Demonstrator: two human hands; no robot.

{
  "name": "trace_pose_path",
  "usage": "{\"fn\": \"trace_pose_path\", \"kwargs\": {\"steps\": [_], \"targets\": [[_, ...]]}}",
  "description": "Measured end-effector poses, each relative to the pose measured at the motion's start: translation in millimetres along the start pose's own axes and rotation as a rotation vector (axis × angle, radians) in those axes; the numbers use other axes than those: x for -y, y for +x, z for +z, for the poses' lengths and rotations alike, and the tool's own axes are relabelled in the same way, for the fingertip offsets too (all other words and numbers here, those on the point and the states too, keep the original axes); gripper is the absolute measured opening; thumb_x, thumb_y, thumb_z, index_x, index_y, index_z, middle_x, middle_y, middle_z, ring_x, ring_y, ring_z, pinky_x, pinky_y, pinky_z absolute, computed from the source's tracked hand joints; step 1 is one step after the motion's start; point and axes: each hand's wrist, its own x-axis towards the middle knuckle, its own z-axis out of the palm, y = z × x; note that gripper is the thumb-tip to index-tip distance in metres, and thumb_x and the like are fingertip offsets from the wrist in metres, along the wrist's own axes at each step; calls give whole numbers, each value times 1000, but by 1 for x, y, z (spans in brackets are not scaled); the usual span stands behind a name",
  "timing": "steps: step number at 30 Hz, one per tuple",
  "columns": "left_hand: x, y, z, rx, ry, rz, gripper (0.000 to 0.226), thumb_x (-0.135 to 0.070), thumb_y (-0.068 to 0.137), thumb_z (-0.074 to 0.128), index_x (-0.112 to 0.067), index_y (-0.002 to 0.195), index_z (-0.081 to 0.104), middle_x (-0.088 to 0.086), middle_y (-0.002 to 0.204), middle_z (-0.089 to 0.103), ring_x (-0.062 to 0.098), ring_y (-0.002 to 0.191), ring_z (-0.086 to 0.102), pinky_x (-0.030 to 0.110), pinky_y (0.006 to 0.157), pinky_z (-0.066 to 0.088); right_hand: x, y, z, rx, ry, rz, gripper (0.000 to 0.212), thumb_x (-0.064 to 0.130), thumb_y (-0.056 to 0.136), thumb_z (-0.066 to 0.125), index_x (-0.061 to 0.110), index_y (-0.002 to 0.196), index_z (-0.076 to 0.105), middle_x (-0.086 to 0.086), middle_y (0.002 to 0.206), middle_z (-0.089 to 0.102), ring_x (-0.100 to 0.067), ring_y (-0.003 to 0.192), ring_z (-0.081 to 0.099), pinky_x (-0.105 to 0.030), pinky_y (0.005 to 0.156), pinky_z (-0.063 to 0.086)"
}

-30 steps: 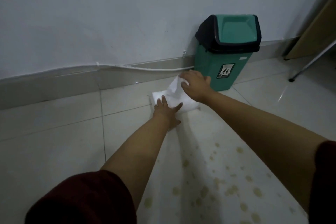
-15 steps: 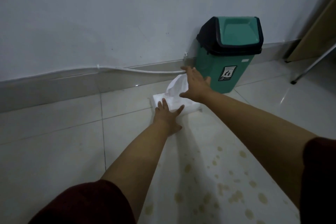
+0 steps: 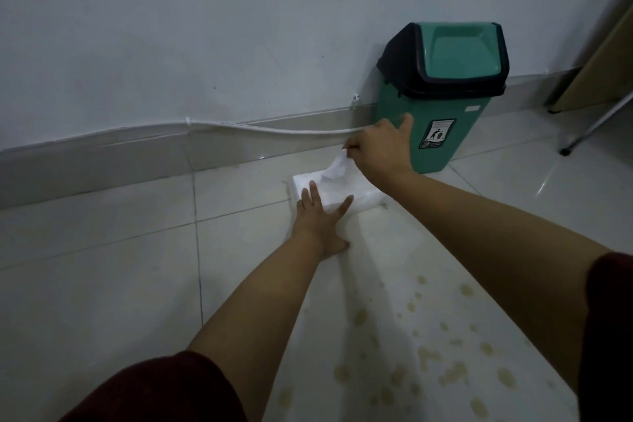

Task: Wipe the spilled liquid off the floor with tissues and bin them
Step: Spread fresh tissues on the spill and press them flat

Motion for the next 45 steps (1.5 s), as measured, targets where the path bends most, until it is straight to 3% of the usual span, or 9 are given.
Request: {"fn": "trace_pose_path", "kwargs": {"steps": [13,17,21,24,27,29,36,40,45], "targets": [[3,10,-19,70,-94,-39,85,-60,84,54,-46,147,0,25,153,-24,45,143,-14,51,118,5,-33,7,-62,-422,458,278,20,31,95,49,30,101,67,7,90,70,-18,89,58,-36,88,25],[6,-9,-22,-208,-518,-38,63,-36,89,60,-34,145,32,20,158,-2,34,147,-6,40,119,5,-39,-7,-77,-306,582,177,18,34,96,49,22,101,62,6,91,66,-18,89,59,-35,89,29],[8,-35,-28,-512,-980,-185,41,-17,82,67,-17,122,56,14,139,42,29,133,32,32,108,26,-36,-36,-83,-211,741,115,21,35,96,49,16,98,58,0,92,65,-23,90,59,-51,95,44],[16,-60,-38,-349,-1403,-199,62,-25,81,73,-16,134,41,7,137,45,23,121,48,32,95,44,-23,-61,-89,-153,799,97,20,34,96,50,15,99,56,1,92,64,-19,87,60,-48,88,50],[25,-93,-46,-324,-1427,-45,76,-27,75,79,-23,138,37,-5,130,47,10,108,54,18,81,50,-3,-91,-98,-88,823,95,20,34,97,49,15,98,55,1,92,63,-17,84,60,-38,77,55],[28,-108,-50,-345,-1382,35,84,-24,77,77,-23,146,28,-6,137,41,13,115,48,26,93,48,5,-105,-99,-49,848,99,17,34,98,49,17,97,54,2,93,62,-13,83,60,-25,70,53],[45,-180,-34,-241,-1538,-51,20,-25,79,75,-19,98,68,-2,98,70,9,88,65,16,76,49,34,-169,-103,-9,944,248,11,33,98,50,24,97,55,20,88,57,3,79,56,-9,63,45],[49,-212,-7,-136,-1632,-61,32,-20,83,70,-10,113,65,4,115,69,20,107,65,28,91,52,42,-210,-91,8,943,359,16,41,96,49,26,102,52,18,92,55,3,78,54,-10,64,43],[45,-248,12,-43,-1660,-92,34,-21,87,66,-12,119,59,2,114,68,17,99,67,21,70,57,53,-257,-73,32,920,513,20,40,98,47,21,100,52,6,96,58,-1,77,54,-13,63,38]]}}
